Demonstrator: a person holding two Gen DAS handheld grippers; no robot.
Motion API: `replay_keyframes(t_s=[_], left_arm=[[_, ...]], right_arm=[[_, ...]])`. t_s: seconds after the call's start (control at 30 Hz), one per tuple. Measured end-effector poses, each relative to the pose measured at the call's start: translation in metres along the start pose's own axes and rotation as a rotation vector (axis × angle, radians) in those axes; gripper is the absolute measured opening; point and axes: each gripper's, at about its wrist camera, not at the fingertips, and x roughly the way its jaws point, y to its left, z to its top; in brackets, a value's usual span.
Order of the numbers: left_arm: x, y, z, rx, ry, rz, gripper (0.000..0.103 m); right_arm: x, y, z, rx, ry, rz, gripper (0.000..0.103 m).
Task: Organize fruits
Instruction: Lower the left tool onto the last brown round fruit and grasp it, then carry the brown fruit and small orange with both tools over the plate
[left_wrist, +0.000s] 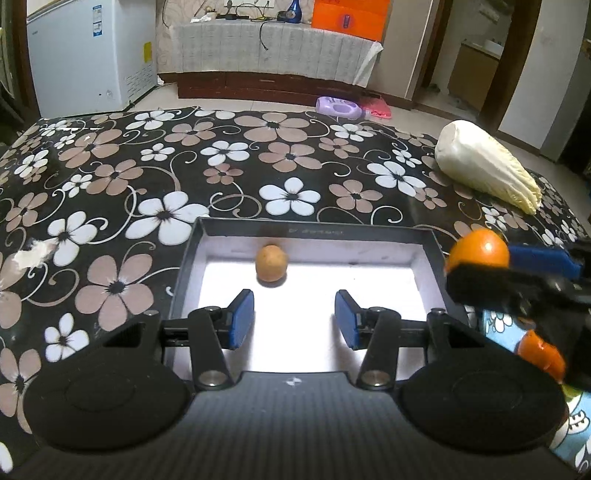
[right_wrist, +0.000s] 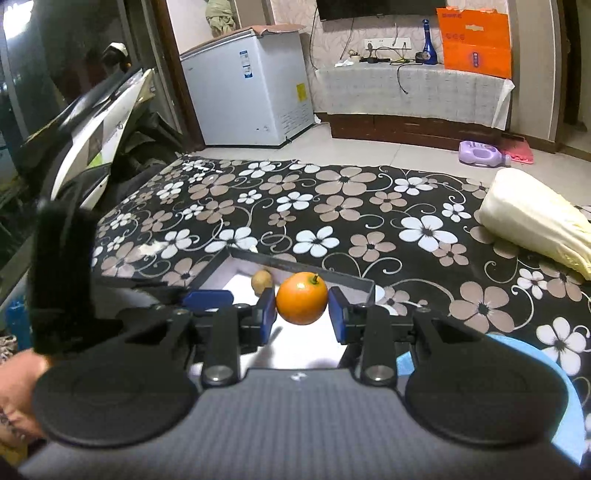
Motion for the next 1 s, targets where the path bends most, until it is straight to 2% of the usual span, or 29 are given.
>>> replay_keyframes(t_s=[0.23, 0.33, 0.43, 0.57, 0.73, 0.87, 1.0], left_arm=[[0.013, -0.005, 0.006, 0.004, 0.004, 0.01, 0.054], [0.021, -0.005, 0.011, 0.018, -0.002, 0.042, 0.053], [0.024, -0.002, 0.014, 0.009, 0.001, 0.023, 0.05], [0.026, -0.005, 0.014, 0.033, -0.008, 0.041, 0.028], [0.024, -0.001, 0.014, 0.02, -0.019, 0.028, 0.028], [0.006, -0.002, 0.013, 0.033, -0.067, 0.002, 0.028], [-0.012, -0.008, 0.005, 0.039, -0.067, -0.008, 0.028]], right_arm=[[-0.01, -0.002, -0.006, -0.016, 0.005, 0.0, 0.034], [-0.013, -0.003, -0.008, -0.019, 0.009, -0.002, 0.034], [-0.014, -0.004, -0.009, -0.022, 0.015, -0.004, 0.034], [-0.014, -0.006, -0.01, -0.029, 0.021, -0.007, 0.034], [-0.015, -0.008, -0.011, -0.027, 0.021, -0.016, 0.034], [-0.02, -0.01, -0.011, -0.026, 0.017, -0.019, 0.034], [-0.029, -0.016, -0.013, -0.018, 0.008, -0.031, 0.034]])
